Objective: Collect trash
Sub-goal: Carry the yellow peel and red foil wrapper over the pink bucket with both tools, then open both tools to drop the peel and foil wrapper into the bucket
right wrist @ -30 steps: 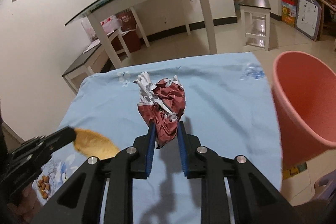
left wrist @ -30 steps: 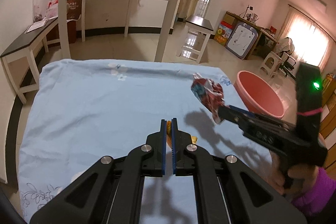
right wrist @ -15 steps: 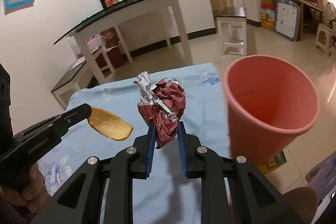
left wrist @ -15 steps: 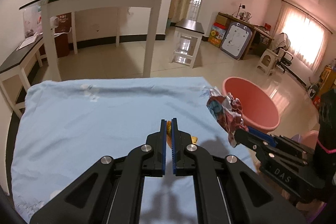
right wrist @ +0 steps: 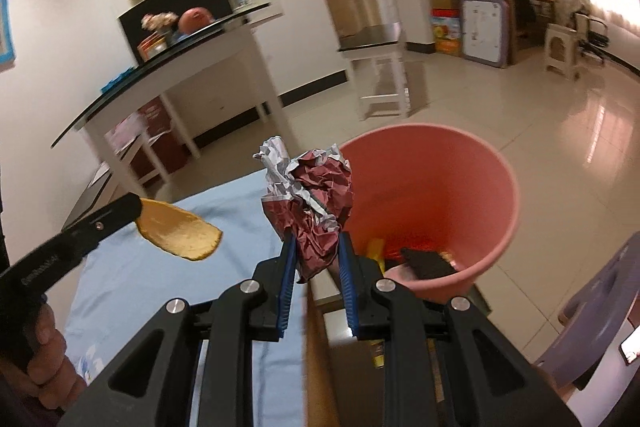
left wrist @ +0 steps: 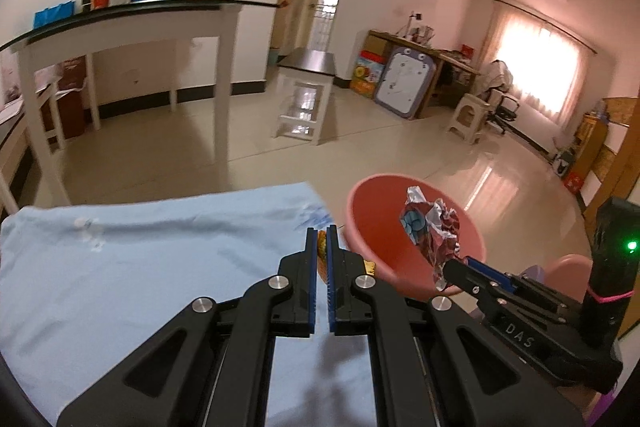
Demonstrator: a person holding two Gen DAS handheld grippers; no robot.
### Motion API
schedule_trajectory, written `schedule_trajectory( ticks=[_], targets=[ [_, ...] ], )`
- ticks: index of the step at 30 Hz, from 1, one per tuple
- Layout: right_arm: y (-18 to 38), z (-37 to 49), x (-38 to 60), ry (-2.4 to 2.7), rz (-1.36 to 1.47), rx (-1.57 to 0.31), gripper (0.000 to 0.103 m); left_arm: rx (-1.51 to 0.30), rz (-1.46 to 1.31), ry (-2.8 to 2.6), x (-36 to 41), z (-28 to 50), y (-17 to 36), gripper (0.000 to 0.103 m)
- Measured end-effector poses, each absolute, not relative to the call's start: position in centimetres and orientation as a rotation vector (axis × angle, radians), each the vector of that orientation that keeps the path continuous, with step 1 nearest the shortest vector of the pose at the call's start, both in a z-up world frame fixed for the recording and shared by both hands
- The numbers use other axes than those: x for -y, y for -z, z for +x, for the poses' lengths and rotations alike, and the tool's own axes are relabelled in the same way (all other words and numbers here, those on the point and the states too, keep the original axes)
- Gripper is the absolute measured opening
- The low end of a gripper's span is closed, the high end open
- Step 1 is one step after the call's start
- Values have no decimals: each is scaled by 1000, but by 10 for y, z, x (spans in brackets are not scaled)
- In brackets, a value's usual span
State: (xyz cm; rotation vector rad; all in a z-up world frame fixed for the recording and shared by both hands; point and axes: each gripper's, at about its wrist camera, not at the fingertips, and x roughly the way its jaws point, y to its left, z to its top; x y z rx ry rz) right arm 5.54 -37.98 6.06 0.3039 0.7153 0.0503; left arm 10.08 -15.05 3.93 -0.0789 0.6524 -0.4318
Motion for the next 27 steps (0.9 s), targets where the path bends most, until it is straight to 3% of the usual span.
schedule_trajectory(
  ticks=[27],
  targets=[
    [-33, 93, 463, 126, 359, -767, 22, -770, -21, 585, 258, 157, 1, 4]
  ],
)
